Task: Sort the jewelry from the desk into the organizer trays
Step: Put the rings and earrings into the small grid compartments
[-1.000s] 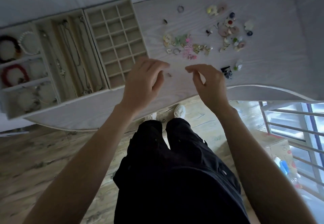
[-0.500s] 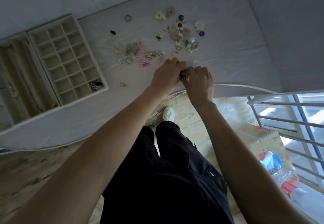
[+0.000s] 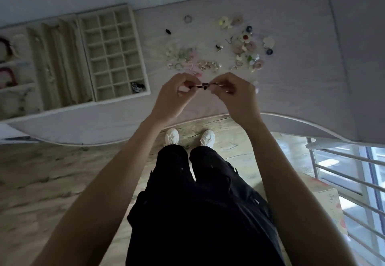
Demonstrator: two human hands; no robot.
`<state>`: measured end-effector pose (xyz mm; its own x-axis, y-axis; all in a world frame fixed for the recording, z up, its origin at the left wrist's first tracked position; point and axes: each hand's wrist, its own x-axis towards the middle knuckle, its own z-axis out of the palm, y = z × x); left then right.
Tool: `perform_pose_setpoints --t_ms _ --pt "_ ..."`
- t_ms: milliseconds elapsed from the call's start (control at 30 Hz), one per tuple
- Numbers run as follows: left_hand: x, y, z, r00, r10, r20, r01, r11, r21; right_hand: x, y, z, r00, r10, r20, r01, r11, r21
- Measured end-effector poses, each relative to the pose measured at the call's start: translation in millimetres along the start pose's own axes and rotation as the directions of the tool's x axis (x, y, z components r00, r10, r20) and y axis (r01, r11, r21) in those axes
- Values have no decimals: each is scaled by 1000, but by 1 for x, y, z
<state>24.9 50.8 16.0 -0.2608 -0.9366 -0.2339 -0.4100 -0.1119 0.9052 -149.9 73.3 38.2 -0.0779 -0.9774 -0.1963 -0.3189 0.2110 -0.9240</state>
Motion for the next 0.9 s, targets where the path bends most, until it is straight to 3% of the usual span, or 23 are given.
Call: perform_pose_setpoints --t_ms 167,233,433,600,800,900 --pt "-37 -11 -49 1000 -12 6 13 999 -33 10 -42 58 971 -51 235 40 998 51" --pt "-45 -17 -65 999 -23 30 25 995 -93 14 -54 85 964 -44 262 33 998 46" --pt "-43 -43 -97 975 -59 -213 33 992 -124 29 -51 135 988 104 118 -114 990 79" --pt "-30 -56 -108 916 -53 -398 107 988 114 33 -37 153 988 154 4 -154 988 -15" --pt "-17 -62 -98 948 33 -316 89 927 364 27 -34 159 999 43 -24 -46 984 -170" --pt "-20 -63 -94 953 41 -300 59 947 315 30 -34 159 998 34 -46 -42 981 -188"
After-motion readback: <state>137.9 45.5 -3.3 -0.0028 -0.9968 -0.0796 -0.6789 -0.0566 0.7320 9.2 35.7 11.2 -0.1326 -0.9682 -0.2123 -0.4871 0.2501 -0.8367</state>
